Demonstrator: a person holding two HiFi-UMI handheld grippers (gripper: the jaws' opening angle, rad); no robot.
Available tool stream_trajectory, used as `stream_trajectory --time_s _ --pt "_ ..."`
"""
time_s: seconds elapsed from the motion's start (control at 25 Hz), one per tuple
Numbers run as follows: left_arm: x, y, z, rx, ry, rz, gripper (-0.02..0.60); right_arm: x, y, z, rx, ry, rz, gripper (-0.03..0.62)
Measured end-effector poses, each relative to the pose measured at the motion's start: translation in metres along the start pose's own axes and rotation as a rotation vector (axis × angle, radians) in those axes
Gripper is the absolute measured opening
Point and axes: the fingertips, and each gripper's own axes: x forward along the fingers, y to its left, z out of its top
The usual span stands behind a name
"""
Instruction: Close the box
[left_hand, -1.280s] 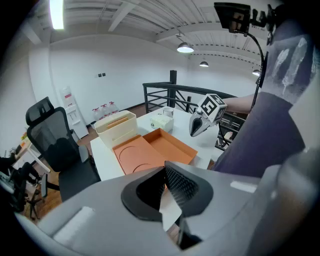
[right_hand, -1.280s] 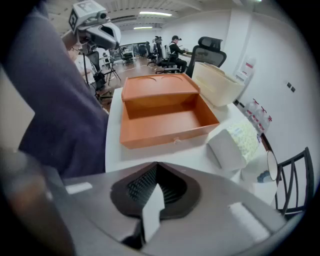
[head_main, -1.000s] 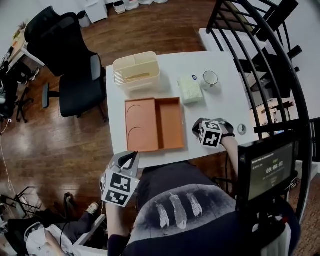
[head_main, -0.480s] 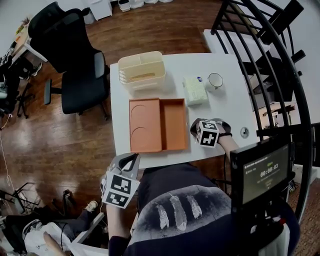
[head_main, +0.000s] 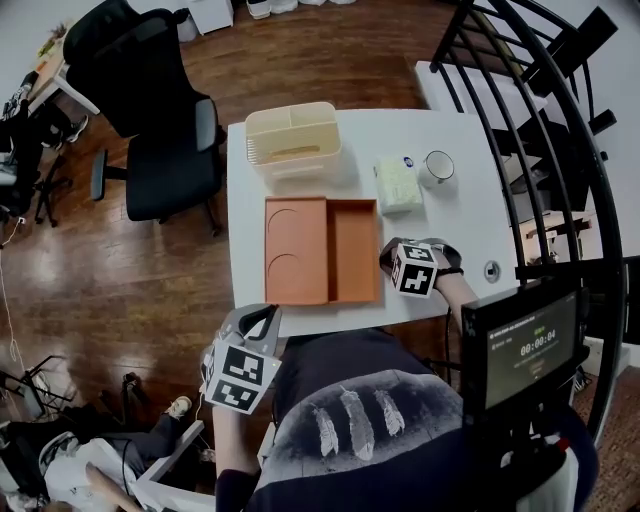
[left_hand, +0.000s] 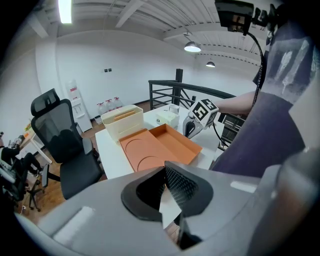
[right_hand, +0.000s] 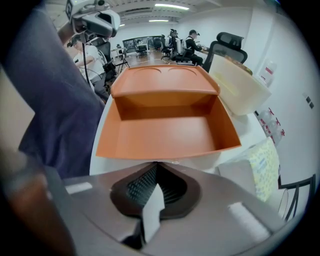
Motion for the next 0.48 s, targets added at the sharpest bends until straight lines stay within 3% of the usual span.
stream_trajectory --time_s 0.48 --pt "0.0008 0.0049 -0.0093 -0.016 0.014 -0.001 0.014 0.0033 -0.0011 0.0042 -0.045 0.037 0.017 0.003"
